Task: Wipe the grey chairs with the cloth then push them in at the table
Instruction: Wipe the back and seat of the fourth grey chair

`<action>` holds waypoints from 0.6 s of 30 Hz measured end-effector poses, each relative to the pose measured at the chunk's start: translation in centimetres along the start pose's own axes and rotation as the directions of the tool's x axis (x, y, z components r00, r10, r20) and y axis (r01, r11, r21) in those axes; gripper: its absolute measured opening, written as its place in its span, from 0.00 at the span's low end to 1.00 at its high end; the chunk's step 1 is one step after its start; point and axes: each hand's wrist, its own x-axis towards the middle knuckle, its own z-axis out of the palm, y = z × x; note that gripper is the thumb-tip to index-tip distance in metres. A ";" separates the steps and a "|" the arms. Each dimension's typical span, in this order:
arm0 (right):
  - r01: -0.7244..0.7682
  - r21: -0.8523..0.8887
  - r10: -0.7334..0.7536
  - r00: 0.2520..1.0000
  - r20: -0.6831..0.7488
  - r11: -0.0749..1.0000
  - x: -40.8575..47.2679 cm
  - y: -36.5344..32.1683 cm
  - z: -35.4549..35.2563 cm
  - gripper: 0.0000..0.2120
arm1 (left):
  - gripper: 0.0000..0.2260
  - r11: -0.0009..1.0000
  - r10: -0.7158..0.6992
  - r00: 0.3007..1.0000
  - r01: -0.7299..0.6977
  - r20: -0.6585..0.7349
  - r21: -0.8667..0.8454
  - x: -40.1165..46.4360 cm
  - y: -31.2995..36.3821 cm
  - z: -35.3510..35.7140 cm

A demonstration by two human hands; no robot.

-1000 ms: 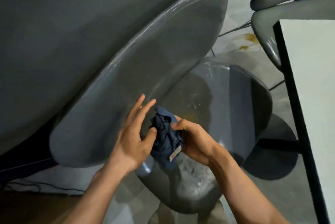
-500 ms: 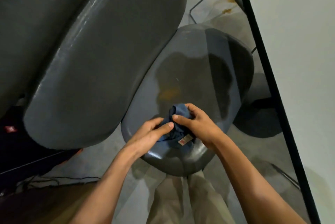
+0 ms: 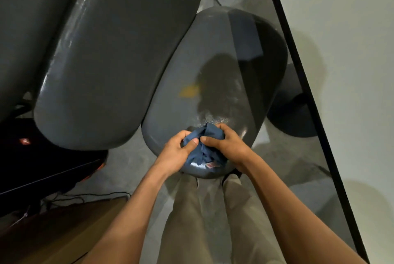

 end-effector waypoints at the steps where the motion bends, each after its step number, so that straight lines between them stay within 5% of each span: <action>1: -0.010 0.000 0.010 1.000 0.016 1.000 0.2 0.2 0.3 0.15 | 0.04 1.000 -0.015 1.000 0.015 0.000 0.001 0.2 -0.5 0.0; 9: -0.137 0.025 0.135 0.989 0.059 0.990 3.8 2.2 3.7 0.20 | 0.04 0.993 -0.096 0.993 0.100 -0.061 0.066 2.7 -3.7 -3.1; 18: -0.066 -0.329 -0.021 0.967 -0.254 0.942 8.4 2.8 6.4 0.27 | 0.05 0.983 -0.050 0.979 0.083 -0.198 0.164 8.7 -7.2 -5.3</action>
